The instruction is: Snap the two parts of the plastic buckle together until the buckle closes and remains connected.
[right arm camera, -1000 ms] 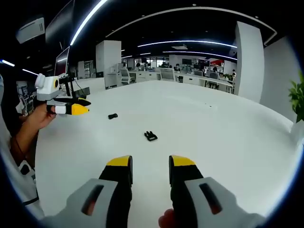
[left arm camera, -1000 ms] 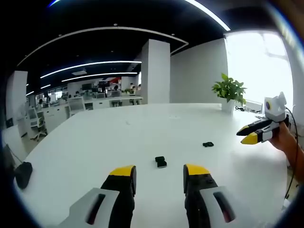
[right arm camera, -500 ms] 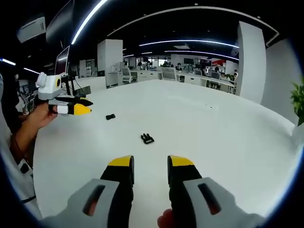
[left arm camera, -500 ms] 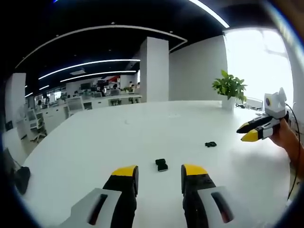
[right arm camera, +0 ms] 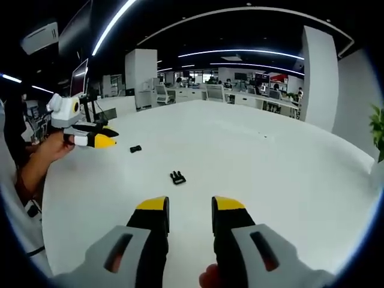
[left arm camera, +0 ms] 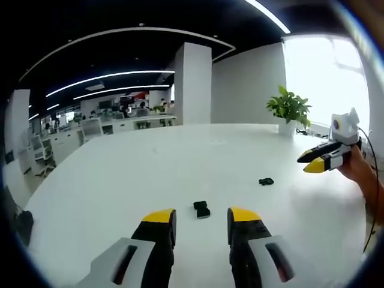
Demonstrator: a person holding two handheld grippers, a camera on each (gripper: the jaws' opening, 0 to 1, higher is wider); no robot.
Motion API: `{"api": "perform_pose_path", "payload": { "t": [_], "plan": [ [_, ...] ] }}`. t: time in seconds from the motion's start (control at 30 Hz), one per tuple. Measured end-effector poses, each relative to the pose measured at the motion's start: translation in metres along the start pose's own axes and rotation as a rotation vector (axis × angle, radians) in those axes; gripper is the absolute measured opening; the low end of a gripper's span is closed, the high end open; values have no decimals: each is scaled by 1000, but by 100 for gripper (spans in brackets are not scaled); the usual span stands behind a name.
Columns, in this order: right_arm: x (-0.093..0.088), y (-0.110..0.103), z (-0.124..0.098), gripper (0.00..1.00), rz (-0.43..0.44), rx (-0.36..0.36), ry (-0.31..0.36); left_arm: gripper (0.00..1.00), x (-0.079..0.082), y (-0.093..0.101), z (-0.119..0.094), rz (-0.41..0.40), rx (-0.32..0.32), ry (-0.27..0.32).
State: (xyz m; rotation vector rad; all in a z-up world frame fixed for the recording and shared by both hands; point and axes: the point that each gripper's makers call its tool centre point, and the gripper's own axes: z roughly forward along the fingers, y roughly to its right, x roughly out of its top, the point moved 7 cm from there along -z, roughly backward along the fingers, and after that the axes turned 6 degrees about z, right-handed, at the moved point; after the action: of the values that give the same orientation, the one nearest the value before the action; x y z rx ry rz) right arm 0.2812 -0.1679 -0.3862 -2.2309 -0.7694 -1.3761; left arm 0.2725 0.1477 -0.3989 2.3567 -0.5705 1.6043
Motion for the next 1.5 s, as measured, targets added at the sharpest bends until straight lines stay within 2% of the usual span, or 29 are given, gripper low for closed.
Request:
{"api": "perform_pose_path", "payload": {
  "t": [0.23, 0.63, 1.07, 1.5],
  "plan": [
    [7, 6, 2, 28, 2, 42, 1, 34, 1, -4, 3, 29, 7, -17],
    [22, 7, 8, 28, -24, 76, 7, 34, 1, -8, 5, 14, 0, -34],
    [24, 9, 15, 28, -58, 82, -7, 33, 4, -9, 8, 24, 0, -49],
    [28, 8, 29, 27, -89, 104, -30, 31, 3, -3, 16, 23, -15, -77]
  ]
}}
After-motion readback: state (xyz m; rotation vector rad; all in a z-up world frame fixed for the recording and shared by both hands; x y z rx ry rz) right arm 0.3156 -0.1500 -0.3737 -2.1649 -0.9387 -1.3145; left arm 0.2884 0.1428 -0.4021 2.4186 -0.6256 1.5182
